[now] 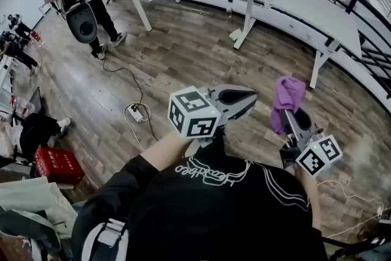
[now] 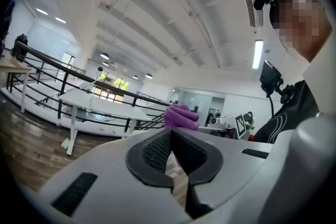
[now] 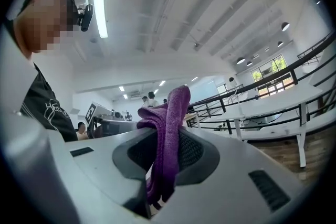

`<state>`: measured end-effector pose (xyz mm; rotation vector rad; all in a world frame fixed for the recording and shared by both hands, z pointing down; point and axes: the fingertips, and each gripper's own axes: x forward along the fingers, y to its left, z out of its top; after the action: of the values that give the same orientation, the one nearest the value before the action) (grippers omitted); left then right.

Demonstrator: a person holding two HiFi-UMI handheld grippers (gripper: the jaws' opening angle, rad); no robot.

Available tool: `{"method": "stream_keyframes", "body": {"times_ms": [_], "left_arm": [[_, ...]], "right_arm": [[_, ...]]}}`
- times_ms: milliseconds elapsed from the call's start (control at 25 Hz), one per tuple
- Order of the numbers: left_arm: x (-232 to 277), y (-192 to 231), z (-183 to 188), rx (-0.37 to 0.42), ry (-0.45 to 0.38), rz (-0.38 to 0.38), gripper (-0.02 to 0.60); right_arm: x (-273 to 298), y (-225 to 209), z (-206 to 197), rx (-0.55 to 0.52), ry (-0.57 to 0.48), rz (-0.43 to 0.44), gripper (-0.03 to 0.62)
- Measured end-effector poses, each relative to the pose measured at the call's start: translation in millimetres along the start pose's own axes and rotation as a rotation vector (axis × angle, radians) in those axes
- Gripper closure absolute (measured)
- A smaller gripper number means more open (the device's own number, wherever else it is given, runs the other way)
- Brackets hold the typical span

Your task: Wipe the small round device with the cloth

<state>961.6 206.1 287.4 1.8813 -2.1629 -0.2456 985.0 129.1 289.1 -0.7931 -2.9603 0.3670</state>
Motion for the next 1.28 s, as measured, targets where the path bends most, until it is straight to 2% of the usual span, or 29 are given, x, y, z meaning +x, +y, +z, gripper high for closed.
{"method": "stream_keyframes", "body": {"times_ms": [120,280,600,840,1040,1280], "left_arm": [[9.3,41.5,-1.8,-0.023,-0.002,0.002,0.572],[29.0,121.5,4.2,-0.049,0.001,0.001,0.572],[69.0,330.2,51.4,-0.096,0.022,-0.008,0.572],[106.4,471.8,100.9,-0.105,0.051,-0.035,0.572],[147.2,531.6,121.7,-0.107,0.054,-0.095,0.572],[201.3,584.5,133.9,-0.082,0.073,-0.104,0.572]], "right_arm": [[32.8,-23.1,-9.0,0.002,0.022,0.004,0.528],[97.7,-71.8,-17.3,0.023,0.045,0.001,0.528],[264.3,-194.0,-9.9,0.068,0.068,-0.058,0.528],[371.2,-288.1,20.9,0.071,0.052,-0.129,0.528],[408.2,-341.8,41.1,0.040,0.030,-0.179,0.528],[426.1,-415.4,48.5,0.109,-0.017,-0.190,0.528]]}}
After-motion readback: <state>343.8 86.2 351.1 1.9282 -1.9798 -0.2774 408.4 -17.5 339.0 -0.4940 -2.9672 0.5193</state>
